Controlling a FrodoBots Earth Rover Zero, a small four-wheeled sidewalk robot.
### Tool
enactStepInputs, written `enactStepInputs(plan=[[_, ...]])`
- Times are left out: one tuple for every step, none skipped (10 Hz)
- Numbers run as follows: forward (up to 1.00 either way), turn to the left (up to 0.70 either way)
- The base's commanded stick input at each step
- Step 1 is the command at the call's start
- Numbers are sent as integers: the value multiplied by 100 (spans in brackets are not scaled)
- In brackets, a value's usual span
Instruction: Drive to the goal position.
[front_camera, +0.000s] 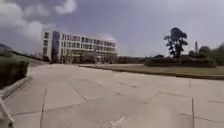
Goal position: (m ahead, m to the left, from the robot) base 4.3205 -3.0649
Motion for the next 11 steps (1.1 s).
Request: enactStepInputs(plan=[[70,0],[70,0],[70,0],[70,0],[70,0],[70,0],[70,0],[70,0],[70,0],[70,0],[70,0]])
